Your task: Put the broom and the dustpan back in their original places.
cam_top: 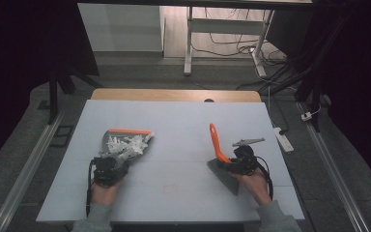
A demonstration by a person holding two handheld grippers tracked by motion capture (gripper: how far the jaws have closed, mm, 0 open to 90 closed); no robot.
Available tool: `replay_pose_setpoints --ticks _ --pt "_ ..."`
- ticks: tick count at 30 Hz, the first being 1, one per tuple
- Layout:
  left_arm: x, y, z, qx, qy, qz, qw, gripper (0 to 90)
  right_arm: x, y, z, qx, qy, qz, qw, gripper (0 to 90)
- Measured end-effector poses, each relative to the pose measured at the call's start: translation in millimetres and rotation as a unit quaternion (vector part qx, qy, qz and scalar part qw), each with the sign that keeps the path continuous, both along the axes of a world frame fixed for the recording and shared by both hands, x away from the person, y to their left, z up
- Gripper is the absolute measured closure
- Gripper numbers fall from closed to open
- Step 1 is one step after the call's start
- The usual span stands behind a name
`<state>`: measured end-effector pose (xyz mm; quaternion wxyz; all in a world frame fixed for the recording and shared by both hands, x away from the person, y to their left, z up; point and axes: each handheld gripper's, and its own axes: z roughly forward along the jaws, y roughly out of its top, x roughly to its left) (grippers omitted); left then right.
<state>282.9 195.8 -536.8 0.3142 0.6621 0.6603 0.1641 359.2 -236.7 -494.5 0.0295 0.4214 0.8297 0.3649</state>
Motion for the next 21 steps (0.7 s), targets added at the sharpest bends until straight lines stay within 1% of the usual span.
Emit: replay_pose_setpoints --ticks 2,5,7,9,10,12,14,15,17,19,20,21 --pt "0.0 0.1 0.0 0.000 0.000 -0.001 1.0000 57.1 3.5 -3.4 -1.4 -0.001 0.005 -0.001 1.0000 68.5" --pt "-0.3 -0.1 0.5 0.000 0.000 -0.004 1.0000 55.6 9.3 -9.0 -4.4 0.007 0.018 -0.004 0.9998 66.5" --pt "-0.3 -0.3 0.6 0.000 0.001 -0.007 1.0000 54.0 12.4 -11.1 -5.6 0.001 0.017 -0.007 0.9998 62.9" --pt "-0.4 -0.8 0.9 0.000 0.000 -0.009 1.0000 51.6 14.9 -12.8 -7.1 -0.002 0.020 -0.009 0.9998 61.1" --pt "-0.4 -0.9 1.0 0.001 -0.001 -0.009 1.0000 49.7 15.6 -13.3 -7.7 -0.002 0.021 -0.010 0.9997 59.4" --pt "-0.8 -0.4 1.6 0.000 -0.001 -0.013 0.9999 45.4 16.7 -13.4 -8.6 -0.015 0.017 -0.013 0.9997 55.6" --pt "-1.2 0.7 2.7 0.000 -0.003 -0.017 0.9999 42.4 18.3 -14.5 -10.1 -0.016 0.020 -0.017 0.9995 53.5" --pt "-1.2 1.0 3.2 0.001 -0.003 -0.019 0.9998 40.4 18.6 -14.4 -10.5 -0.021 0.017 -0.021 0.9994 51.3" --pt "-2.0 1.4 3.9 0.001 -0.003 -0.024 0.9997 34.2 18.8 -14.4 -11.1 -0.035 0.012 -0.025 0.9990 48.3" --pt "-3.2 1.8 5.4 0.000 -0.008 -0.024 0.9997 29.3 19.1 -15.0 -11.8 -0.036 0.012 -0.030 0.9988 46.9" --pt "-3.8 2.3 6.5 0.003 -0.009 -0.023 0.9997 26.3 18.7 -15.0 -11.5 -0.041 0.007 -0.033 0.9986 45.9" --pt "-4.5 2.8 7.4 0.004 -0.011 -0.025 0.9996 23.0 18.5 -14.6 -11.1 -0.050 0.001 -0.037 0.9981 45.0"
